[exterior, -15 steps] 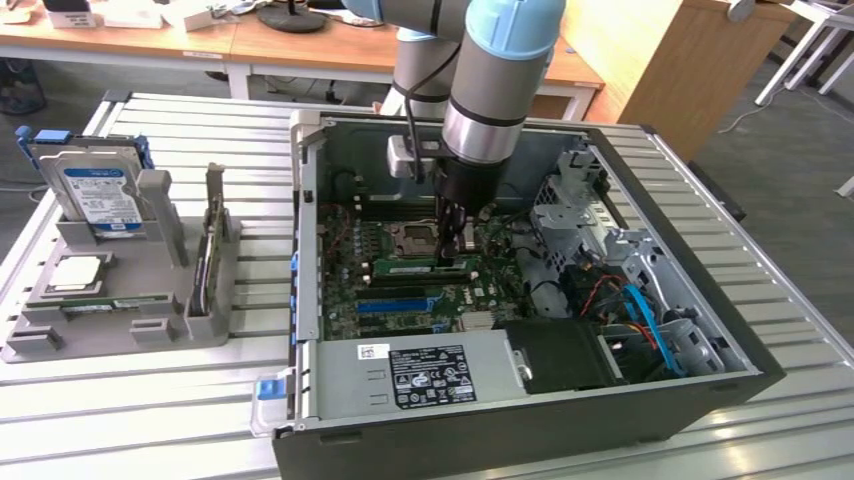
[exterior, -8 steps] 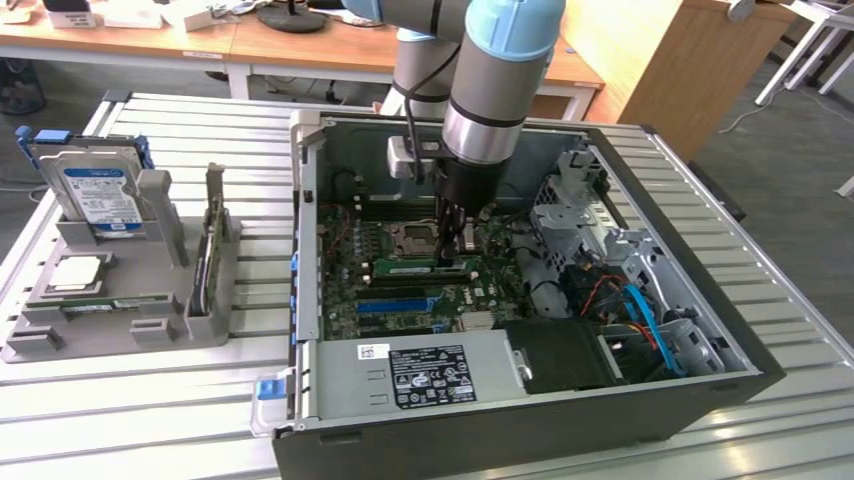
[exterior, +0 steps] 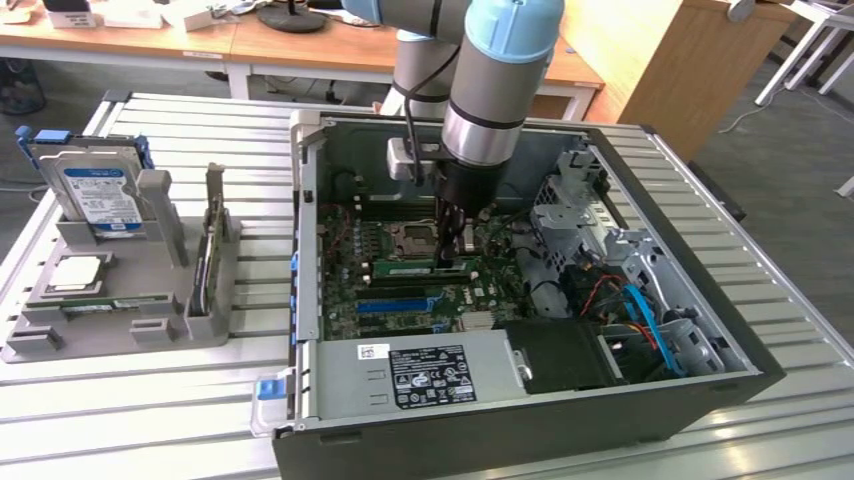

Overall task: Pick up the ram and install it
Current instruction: 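Insert the ram into the slot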

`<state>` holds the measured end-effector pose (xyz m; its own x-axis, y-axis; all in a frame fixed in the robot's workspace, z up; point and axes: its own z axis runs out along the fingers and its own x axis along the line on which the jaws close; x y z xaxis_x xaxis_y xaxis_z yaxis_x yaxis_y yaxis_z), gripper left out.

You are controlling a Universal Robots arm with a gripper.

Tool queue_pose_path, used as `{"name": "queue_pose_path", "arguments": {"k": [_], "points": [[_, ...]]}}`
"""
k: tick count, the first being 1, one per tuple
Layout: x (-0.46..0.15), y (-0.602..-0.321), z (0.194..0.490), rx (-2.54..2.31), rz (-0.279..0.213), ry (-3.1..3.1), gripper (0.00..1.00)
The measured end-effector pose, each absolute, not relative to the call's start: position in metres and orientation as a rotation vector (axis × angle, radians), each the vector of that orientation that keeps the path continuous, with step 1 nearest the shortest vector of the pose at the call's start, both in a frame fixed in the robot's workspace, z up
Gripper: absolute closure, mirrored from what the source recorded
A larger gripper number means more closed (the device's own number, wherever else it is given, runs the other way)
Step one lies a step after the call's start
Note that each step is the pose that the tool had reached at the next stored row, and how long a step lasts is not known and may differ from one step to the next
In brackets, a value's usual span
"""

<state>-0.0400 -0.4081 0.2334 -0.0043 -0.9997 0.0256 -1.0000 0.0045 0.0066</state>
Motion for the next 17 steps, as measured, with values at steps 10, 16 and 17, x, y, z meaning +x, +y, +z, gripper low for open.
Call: {"name": "queue_pose_path", "arguments": {"k": [10, 16, 17], "points": [[-0.04, -0.4081, 0.2329, 2.2, 0.021, -2.211, 0.88], [-0.0399, -0.4081, 0.2347, 2.196, 0.013, -2.218, 0.88], [-0.0399, -0.4081, 0.2347, 2.197, 0.011, -2.218, 0.88]]}}
